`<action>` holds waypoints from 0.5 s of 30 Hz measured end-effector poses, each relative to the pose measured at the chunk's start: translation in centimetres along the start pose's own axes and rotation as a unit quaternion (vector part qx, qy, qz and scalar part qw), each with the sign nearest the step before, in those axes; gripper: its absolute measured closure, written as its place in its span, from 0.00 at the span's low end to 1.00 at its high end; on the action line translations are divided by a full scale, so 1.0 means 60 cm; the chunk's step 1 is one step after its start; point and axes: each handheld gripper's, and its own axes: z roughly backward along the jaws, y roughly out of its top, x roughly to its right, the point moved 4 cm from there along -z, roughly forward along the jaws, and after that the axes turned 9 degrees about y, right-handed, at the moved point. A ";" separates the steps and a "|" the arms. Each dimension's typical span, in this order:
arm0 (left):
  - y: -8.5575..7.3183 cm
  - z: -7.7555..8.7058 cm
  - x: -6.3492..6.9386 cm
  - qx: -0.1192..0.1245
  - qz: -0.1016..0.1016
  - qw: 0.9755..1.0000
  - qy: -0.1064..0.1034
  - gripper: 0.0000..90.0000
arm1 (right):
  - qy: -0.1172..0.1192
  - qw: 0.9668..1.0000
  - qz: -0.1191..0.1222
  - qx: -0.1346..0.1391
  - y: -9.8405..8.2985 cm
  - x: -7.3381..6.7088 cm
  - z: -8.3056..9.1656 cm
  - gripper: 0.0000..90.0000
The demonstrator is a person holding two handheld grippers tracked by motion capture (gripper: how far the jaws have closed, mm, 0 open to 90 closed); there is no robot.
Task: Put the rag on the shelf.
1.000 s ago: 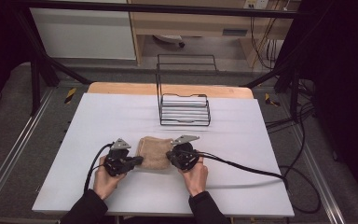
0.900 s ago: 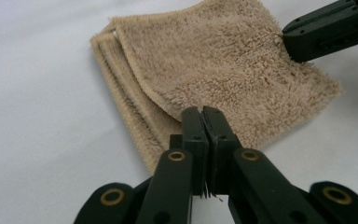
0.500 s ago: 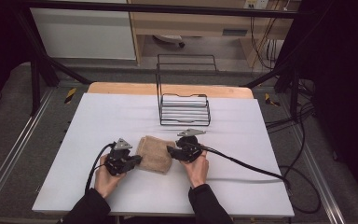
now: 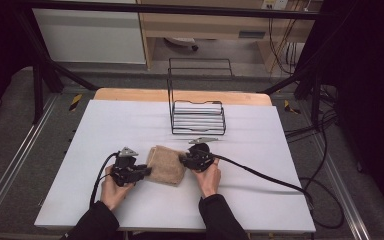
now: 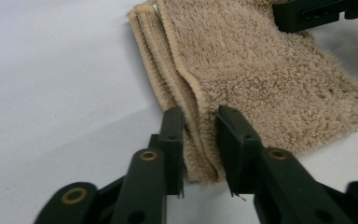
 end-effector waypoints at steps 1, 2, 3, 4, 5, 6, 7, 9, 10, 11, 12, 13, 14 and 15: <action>0.000 0.001 0.000 0.000 0.002 1.000 -0.001 0.84 | 0.002 1.000 0.001 0.000 0.000 -0.001 0.001 0.91; 0.001 0.001 0.000 0.000 0.001 1.000 -0.003 0.87 | 0.003 1.000 0.002 0.001 0.001 -0.002 0.002 0.93; 0.001 0.002 0.002 0.001 0.001 1.000 -0.003 0.89 | 0.005 1.000 0.002 0.000 0.001 -0.003 0.005 0.94; 0.001 0.003 0.003 0.002 0.002 1.000 -0.004 0.90 | 0.003 1.000 0.004 0.001 0.002 -0.004 0.008 0.95; 0.001 0.004 0.005 0.003 0.001 1.000 -0.006 0.91 | 0.003 1.000 0.007 0.002 0.003 -0.006 0.012 0.95; 0.002 0.006 0.008 0.005 -0.002 1.000 -0.008 0.92 | 0.003 1.000 0.009 0.003 0.005 -0.007 0.017 0.95; 0.002 0.008 0.012 0.007 -0.002 1.000 -0.010 0.93 | 0.002 1.000 0.012 0.005 0.008 -0.009 0.022 0.95; 0.003 0.011 0.022 0.010 -0.003 1.000 -0.022 0.93 | 0.002 1.000 0.020 0.003 0.011 -0.011 0.033 0.95; 0.004 0.013 0.027 0.011 -0.004 1.000 -0.029 0.93 | 0.000 1.000 0.023 0.000 0.013 -0.012 0.039 0.95; 0.004 0.013 0.032 0.012 -0.006 0.999 -0.033 0.93 | -0.002 1.000 0.028 -0.002 0.014 -0.011 0.044 0.95; 0.004 0.012 0.038 0.013 -0.009 0.999 -0.037 0.93 | -0.003 1.000 0.029 -0.005 0.014 -0.010 0.048 0.95; 0.004 0.011 0.042 0.014 -0.012 0.999 -0.037 0.93 | -0.004 1.000 0.030 -0.006 0.014 -0.007 0.052 0.95; 0.004 0.008 0.046 0.015 -0.018 0.999 -0.032 0.92 | -0.006 1.000 0.029 -0.008 0.013 -0.004 0.054 0.95; 0.005 0.006 0.047 0.015 -0.024 0.999 -0.028 0.91 | -0.007 0.999 0.031 -0.008 0.012 0.001 0.054 0.95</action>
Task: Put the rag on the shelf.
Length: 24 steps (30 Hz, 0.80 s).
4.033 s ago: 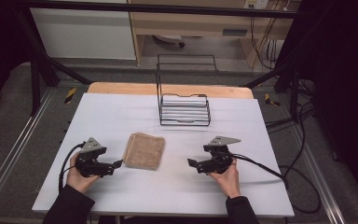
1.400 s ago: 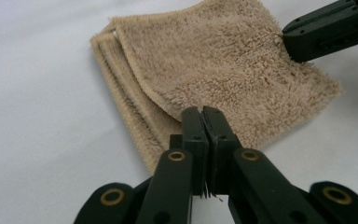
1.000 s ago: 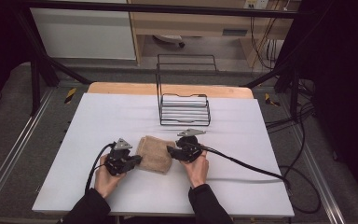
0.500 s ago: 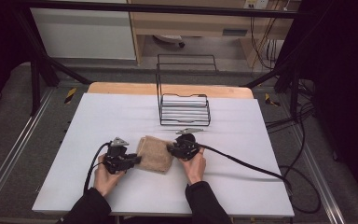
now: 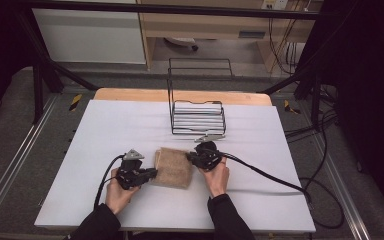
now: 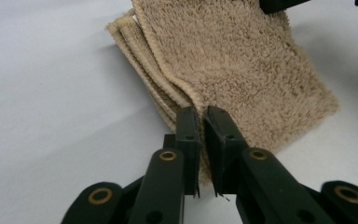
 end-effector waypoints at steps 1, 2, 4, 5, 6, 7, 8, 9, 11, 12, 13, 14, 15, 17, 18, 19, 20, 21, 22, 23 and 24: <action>0.001 -0.002 0.000 0.000 -0.004 1.000 0.004 0.89 | 0.000 1.000 -0.002 -0.002 -0.003 0.004 -0.001 0.94; 0.001 -0.004 -0.001 -0.001 -0.008 1.000 0.006 0.87 | -0.002 1.000 0.001 -0.002 -0.007 0.008 -0.005 0.94; 0.007 -0.005 -0.005 0.000 -0.015 1.000 0.010 0.82 | -0.002 1.000 0.002 -0.002 -0.016 0.015 -0.013 0.93; 0.011 -0.004 -0.008 0.005 -0.019 1.000 0.017 0.77 | 0.001 1.000 0.004 0.001 -0.021 0.018 -0.016 0.92; 0.016 -0.004 -0.011 0.007 -0.027 0.999 0.024 0.71 | 0.004 1.000 0.002 0.006 -0.023 0.020 -0.017 0.91; 0.021 -0.005 -0.015 0.009 -0.033 0.999 0.034 0.67 | 0.005 1.000 0.004 0.012 -0.024 0.021 -0.016 0.88; 0.028 -0.006 -0.019 0.013 -0.035 0.998 0.043 0.58 | 0.004 1.000 0.009 0.021 -0.022 0.021 -0.007 0.84; 0.035 -0.009 -0.023 0.017 -0.034 0.998 0.048 0.58 | 0.004 1.000 0.009 0.021 -0.022 0.021 -0.007 0.84; 0.050 -0.017 -0.032 0.017 -0.029 0.998 0.053 0.50 | 0.002 0.999 0.015 0.033 -0.017 0.022 0.004 0.79; 0.057 -0.021 -0.037 0.020 -0.025 0.998 0.056 0.48 | 0.004 0.999 0.015 0.037 -0.015 0.023 0.011 0.75; 0.064 -0.026 -0.040 0.019 -0.021 0.998 0.055 0.46 | 0.006 0.999 0.015 0.042 -0.013 0.023 0.017 0.71; 0.070 -0.031 -0.043 0.018 -0.019 0.998 0.054 0.44 | 0.009 0.999 0.016 0.044 -0.012 0.023 0.022 0.68; 0.075 -0.037 -0.044 0.019 -0.018 0.998 0.057 0.43 | 0.011 0.999 0.018 0.048 -0.012 0.023 0.027 0.65; 0.082 -0.050 -0.048 0.013 -0.014 0.998 0.057 0.42 | 0.015 0.998 0.022 0.054 -0.012 0.025 0.033 0.60; 0.085 -0.057 -0.049 0.011 -0.011 0.998 0.058 0.42 | 0.020 0.998 0.018 0.052 -0.014 0.025 0.035 0.58; 0.087 -0.063 -0.050 0.008 -0.005 0.998 0.056 0.42 | 0.023 0.998 0.014 0.052 -0.015 0.026 0.035 0.55; 0.089 -0.068 -0.048 0.007 0.000 0.999 0.052 0.43 | 0.024 0.998 0.015 0.052 -0.016 0.028 0.035 0.53; 0.090 -0.072 -0.046 0.009 -0.001 0.999 0.050 0.45 | 0.024 0.998 0.015 0.051 -0.018 0.029 0.035 0.51; 0.090 -0.075 -0.044 0.009 -0.007 0.998 0.054 0.46 | 0.023 0.998 0.018 0.048 -0.020 0.031 0.035 0.50; 0.089 -0.079 -0.043 0.009 -0.011 0.998 0.057 0.49 | 0.023 0.998 0.019 0.047 -0.021 0.032 0.035 0.49; 0.089 -0.083 -0.043 0.006 -0.011 0.998 0.059 0.52 | 0.022 0.998 0.019 0.047 -0.022 0.033 0.034 0.49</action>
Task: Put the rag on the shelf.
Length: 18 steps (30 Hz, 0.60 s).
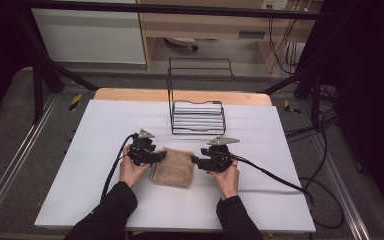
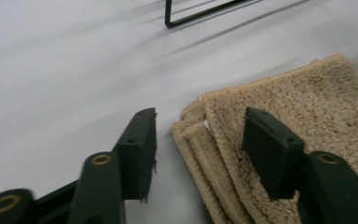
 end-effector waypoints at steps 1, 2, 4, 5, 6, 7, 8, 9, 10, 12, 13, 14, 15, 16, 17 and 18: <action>-0.001 -0.004 -0.002 -0.004 0.003 1.000 -0.001 0.53 | 0.001 1.000 0.000 -0.001 -0.001 0.001 0.000 0.49; -0.002 -0.006 -0.003 -0.006 0.012 1.000 -0.007 0.55 | 0.002 1.000 0.000 -0.002 -0.001 0.002 -0.001 0.48; -0.003 -0.008 -0.005 -0.006 0.017 1.000 -0.016 0.59 | 0.006 1.000 -0.001 -0.001 -0.001 0.001 -0.002 0.49; -0.003 -0.008 -0.004 -0.006 0.018 1.000 -0.019 0.62 | 0.007 1.000 -0.001 -0.001 -0.002 0.001 -0.003 0.49; -0.002 -0.008 -0.002 -0.005 0.017 1.000 -0.021 0.67 | 0.007 1.000 -0.002 -0.002 -0.002 0.001 -0.004 0.49; -0.003 -0.009 0.000 -0.006 0.014 1.000 -0.020 0.68 | 0.006 1.000 -0.005 -0.002 -0.003 0.002 -0.006 0.50; -0.004 -0.010 0.002 -0.006 0.014 1.000 -0.025 0.71 | 0.007 1.000 -0.007 -0.005 -0.003 0.004 -0.007 0.51; -0.005 -0.011 0.003 -0.006 0.014 0.999 -0.028 0.74 | 0.004 1.000 -0.009 -0.007 -0.004 0.005 -0.010 0.51; -0.005 -0.011 0.003 -0.006 0.015 0.999 -0.029 0.76 | 0.005 1.000 -0.012 -0.009 -0.005 0.006 -0.011 0.52; -0.006 -0.011 0.003 -0.010 0.025 0.999 -0.038 0.79 | 0.003 1.000 -0.017 -0.011 -0.006 0.008 -0.015 0.55; -0.006 -0.011 0.003 -0.010 0.027 0.999 -0.040 0.80 | 0.002 1.000 -0.019 -0.012 -0.007 0.010 -0.017 0.55; -0.007 -0.011 0.004 -0.011 0.029 0.999 -0.043 0.82 | 0.000 1.000 -0.021 -0.013 -0.008 0.011 -0.020 0.57; -0.007 -0.011 0.004 -0.011 0.028 0.999 -0.043 0.83 | 0.000 1.000 -0.023 -0.014 -0.009 0.014 -0.023 0.58; -0.007 -0.010 0.005 -0.012 0.027 0.999 -0.043 0.83 | 0.001 0.999 -0.029 -0.014 -0.009 0.014 -0.025 0.59; -0.007 -0.010 0.005 -0.012 0.027 0.999 -0.042 0.84 | 0.003 0.999 -0.030 -0.014 -0.010 0.016 -0.028 0.60; -0.007 -0.010 0.005 -0.013 0.026 0.999 -0.042 0.84 | 0.005 0.999 -0.035 -0.014 -0.010 0.016 -0.030 0.60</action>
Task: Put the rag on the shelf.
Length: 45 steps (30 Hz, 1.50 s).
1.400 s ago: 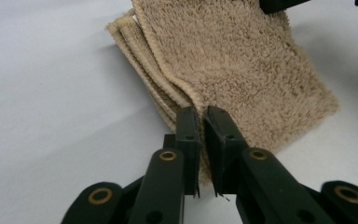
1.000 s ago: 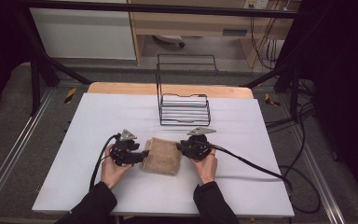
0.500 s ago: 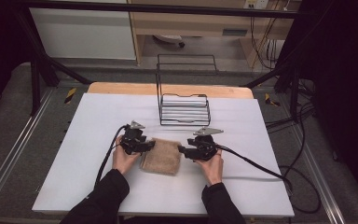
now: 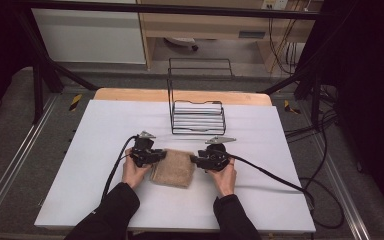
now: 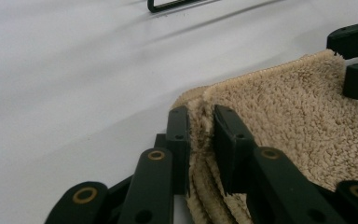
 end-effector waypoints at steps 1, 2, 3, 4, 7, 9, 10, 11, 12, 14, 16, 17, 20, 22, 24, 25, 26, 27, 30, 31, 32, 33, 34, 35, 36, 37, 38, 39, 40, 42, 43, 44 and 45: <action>0.000 0.000 0.000 0.001 -0.001 1.000 0.001 0.84 | -0.001 1.000 -0.001 0.000 -0.001 0.001 -0.002 0.62; 0.000 0.000 0.001 0.001 -0.006 1.000 0.002 0.84 | 0.001 1.000 -0.004 -0.001 -0.002 0.002 -0.005 0.63; 0.000 0.000 0.002 0.002 -0.010 1.000 0.004 0.84 | 0.002 1.000 -0.009 -0.002 -0.002 0.002 -0.007 0.65; -0.001 0.000 0.003 0.003 -0.013 1.000 0.006 0.84 | 0.005 1.000 -0.012 -0.002 -0.003 0.002 -0.008 0.67; -0.001 -0.001 0.004 0.005 -0.021 1.000 0.009 0.84 | 0.010 1.000 -0.017 -0.001 -0.004 0.000 -0.013 0.74; -0.001 -0.001 0.003 0.005 -0.022 1.000 0.008 0.84 | 0.011 1.000 -0.018 -0.001 -0.004 -0.001 -0.015 0.78; -0.001 -0.001 0.003 0.005 -0.024 1.000 0.008 0.84 | 0.013 1.000 -0.019 -0.003 -0.004 -0.002 -0.016 0.79; -0.001 -0.001 0.003 0.006 -0.026 1.000 0.008 0.84 | 0.011 1.000 -0.018 -0.005 -0.004 -0.002 -0.018 0.81; -0.001 -0.001 0.003 0.006 -0.027 1.000 0.007 0.84 | 0.012 1.000 -0.018 -0.007 -0.004 -0.003 -0.019 0.83; -0.001 -0.001 0.003 0.005 -0.028 1.000 0.005 0.84 | 0.014 1.000 -0.022 -0.012 -0.003 -0.005 -0.021 0.86; -0.001 -0.001 0.002 0.004 -0.024 1.000 0.004 0.85 | 0.016 0.999 -0.027 -0.015 -0.002 -0.006 -0.023 0.90; -0.001 -0.001 0.002 0.003 -0.022 1.000 0.003 0.85 | 0.017 0.999 -0.028 -0.016 -0.002 -0.006 -0.023 0.91; 0.000 0.000 0.002 0.000 -0.014 1.000 -0.001 0.88 | 0.021 0.999 -0.031 -0.018 -0.002 -0.006 -0.022 0.93; 0.000 0.002 0.001 0.001 -0.015 1.000 -0.003 0.89 | 0.021 0.999 -0.036 -0.019 -0.001 -0.005 -0.022 0.94; -0.001 0.003 0.001 0.005 -0.017 1.000 -0.003 0.89 | 0.022 0.999 -0.036 -0.019 0.000 -0.005 -0.021 0.95; 0.000 0.004 0.001 0.007 -0.017 1.000 -0.005 0.90 | 0.022 0.999 -0.034 -0.018 0.000 -0.006 -0.021 0.95; 0.001 0.007 0.001 0.011 -0.018 1.000 -0.005 0.90 | 0.023 0.999 -0.033 -0.017 0.001 -0.006 -0.020 0.95; 0.001 0.009 0.001 0.014 -0.018 1.000 -0.006 0.90 | 0.023 0.999 -0.028 -0.015 0.001 -0.006 -0.019 0.95; 0.004 0.019 0.003 0.025 -0.023 0.999 -0.007 0.90 | 0.025 0.999 -0.024 -0.009 0.004 -0.009 -0.015 0.95; 0.004 0.023 0.004 0.030 -0.025 0.999 -0.007 0.90 | 0.025 0.999 -0.022 -0.007 0.005 -0.010 -0.012 0.95; 0.005 0.027 0.005 0.033 -0.027 0.999 -0.007 0.90 | 0.028 0.999 -0.021 -0.003 0.007 -0.012 -0.010 0.95; 0.006 0.031 0.006 0.038 -0.027 0.999 -0.007 0.90 | 0.029 0.999 -0.016 0.000 0.009 -0.013 -0.007 0.95; 0.007 0.035 0.006 0.043 -0.026 0.999 -0.009 0.90 | 0.031 0.999 -0.017 0.005 0.011 -0.016 -0.004 0.95; 0.007 0.039 0.007 0.046 -0.025 0.999 -0.011 0.90 | 0.033 0.999 -0.014 0.008 0.012 -0.018 0.000 0.95; 0.007 0.044 0.007 0.049 -0.026 0.998 -0.012 0.90 | 0.034 0.999 -0.012 0.012 0.014 -0.020 0.003 0.95; 0.007 0.047 0.007 0.052 -0.025 0.998 -0.014 0.90 | 0.037 0.999 -0.010 0.014 0.015 -0.022 0.006 0.95; 0.007 0.051 0.008 0.056 -0.024 0.998 -0.015 0.90 | 0.039 0.999 -0.008 0.017 0.016 -0.024 0.008 0.95; 0.008 0.055 0.009 0.059 -0.025 0.998 -0.015 0.90 | 0.040 0.999 -0.005 0.021 0.018 -0.026 0.011 0.95; 0.008 0.059 0.010 0.062 -0.026 0.998 -0.014 0.90 | 0.040 0.999 0.002 0.024 0.020 -0.030 0.015 0.95; 0.009 0.067 0.013 0.069 -0.030 0.997 -0.011 0.90 | 0.040 0.999 0.004 0.026 0.022 -0.032 0.016 0.95; 0.009 0.071 0.013 0.071 -0.032 0.997 -0.010 0.90 | 0.040 0.999 0.005 0.028 0.023 -0.034 0.018 0.95; 0.009 0.075 0.013 0.074 -0.034 0.997 -0.009 0.90 | 0.042 0.999 0.009 0.030 0.025 -0.035 0.020 0.95; 0.010 0.078 0.014 0.078 -0.033 0.996 -0.011 0.90 | 0.043 0.998 0.010 0.034 0.026 -0.036 0.021 0.95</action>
